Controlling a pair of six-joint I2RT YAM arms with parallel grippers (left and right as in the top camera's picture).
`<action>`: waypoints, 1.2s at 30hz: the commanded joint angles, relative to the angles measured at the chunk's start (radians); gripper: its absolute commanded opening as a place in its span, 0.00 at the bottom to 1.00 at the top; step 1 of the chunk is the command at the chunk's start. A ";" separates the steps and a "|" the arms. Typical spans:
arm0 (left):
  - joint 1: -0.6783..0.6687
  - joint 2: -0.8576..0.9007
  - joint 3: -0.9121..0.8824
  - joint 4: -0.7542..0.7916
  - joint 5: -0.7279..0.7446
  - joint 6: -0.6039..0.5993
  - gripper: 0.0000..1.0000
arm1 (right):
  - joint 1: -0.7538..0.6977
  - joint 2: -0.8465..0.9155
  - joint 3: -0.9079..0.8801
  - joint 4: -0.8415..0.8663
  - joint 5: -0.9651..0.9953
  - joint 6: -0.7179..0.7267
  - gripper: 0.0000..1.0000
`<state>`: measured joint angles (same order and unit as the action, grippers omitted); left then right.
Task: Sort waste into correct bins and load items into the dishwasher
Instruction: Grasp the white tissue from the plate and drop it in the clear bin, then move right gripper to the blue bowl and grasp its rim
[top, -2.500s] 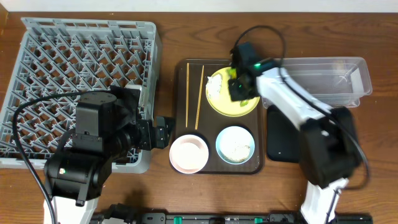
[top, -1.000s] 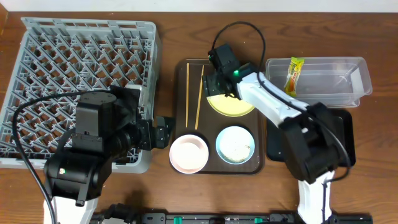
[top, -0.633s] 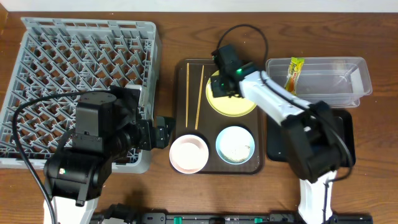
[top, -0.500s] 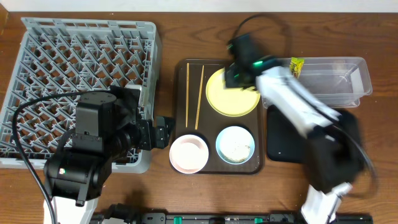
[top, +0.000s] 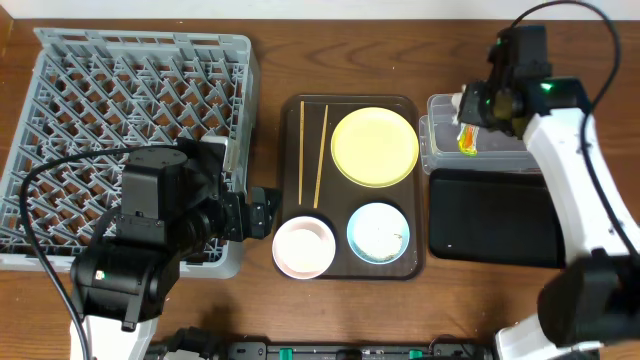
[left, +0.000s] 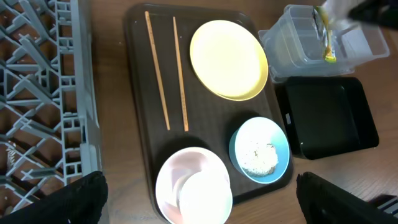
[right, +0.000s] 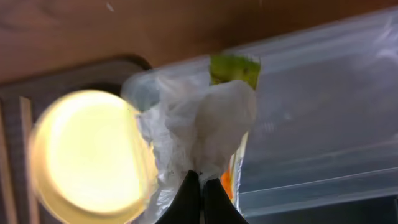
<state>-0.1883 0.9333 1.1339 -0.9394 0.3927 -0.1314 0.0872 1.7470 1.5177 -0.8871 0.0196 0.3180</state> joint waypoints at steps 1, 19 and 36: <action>-0.005 -0.006 0.029 -0.003 -0.005 -0.005 0.98 | -0.002 0.090 -0.026 -0.005 0.062 -0.020 0.01; -0.005 -0.006 0.029 -0.003 -0.005 -0.005 0.98 | -0.009 -0.024 0.001 0.069 -0.132 -0.048 0.46; -0.005 -0.006 0.029 -0.004 0.034 -0.005 0.98 | 0.261 -0.204 -0.019 -0.152 -0.253 -0.056 0.50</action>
<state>-0.1883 0.9333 1.1339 -0.9394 0.3958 -0.1314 0.3149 1.5192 1.5101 -1.0279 -0.2241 0.2596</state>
